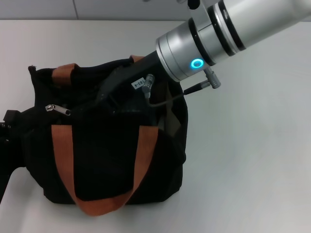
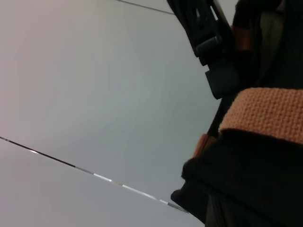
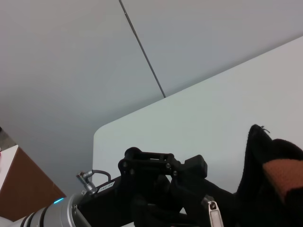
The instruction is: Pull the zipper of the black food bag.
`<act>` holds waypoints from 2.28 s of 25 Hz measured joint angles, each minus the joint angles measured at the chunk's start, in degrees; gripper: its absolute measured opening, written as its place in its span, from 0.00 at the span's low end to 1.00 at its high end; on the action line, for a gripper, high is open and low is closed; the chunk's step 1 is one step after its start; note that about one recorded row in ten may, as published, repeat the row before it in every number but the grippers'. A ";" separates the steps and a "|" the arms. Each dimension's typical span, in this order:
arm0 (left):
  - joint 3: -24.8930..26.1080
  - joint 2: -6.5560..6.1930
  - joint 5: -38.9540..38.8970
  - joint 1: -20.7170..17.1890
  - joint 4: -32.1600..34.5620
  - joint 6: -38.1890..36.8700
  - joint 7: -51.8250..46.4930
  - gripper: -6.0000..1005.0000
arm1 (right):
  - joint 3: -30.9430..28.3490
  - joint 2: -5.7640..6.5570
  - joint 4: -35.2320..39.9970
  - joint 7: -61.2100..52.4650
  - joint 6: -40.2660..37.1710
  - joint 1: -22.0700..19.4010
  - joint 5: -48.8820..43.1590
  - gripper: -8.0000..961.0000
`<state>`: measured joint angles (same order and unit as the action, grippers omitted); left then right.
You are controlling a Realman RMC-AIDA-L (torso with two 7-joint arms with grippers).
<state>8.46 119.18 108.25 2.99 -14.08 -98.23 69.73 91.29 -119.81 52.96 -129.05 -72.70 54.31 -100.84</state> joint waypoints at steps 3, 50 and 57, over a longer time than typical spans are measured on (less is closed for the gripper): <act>-0.12 0.00 0.11 0.21 0.15 -0.22 0.29 0.02 | 1.29 -0.04 -0.97 0.74 1.80 0.89 0.61 0.39; 0.39 -0.09 -0.04 0.61 -0.07 -4.01 -2.08 0.02 | 5.26 0.58 0.93 5.83 4.49 -0.74 -0.79 0.10; 0.85 -0.04 -0.09 0.58 -0.07 -4.13 -3.41 0.02 | 0.74 0.64 3.24 3.04 -0.56 -3.02 -4.90 0.07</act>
<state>9.30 119.14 108.16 3.58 -14.15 -102.36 66.32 92.03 -119.17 56.20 -126.01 -73.26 51.29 -105.74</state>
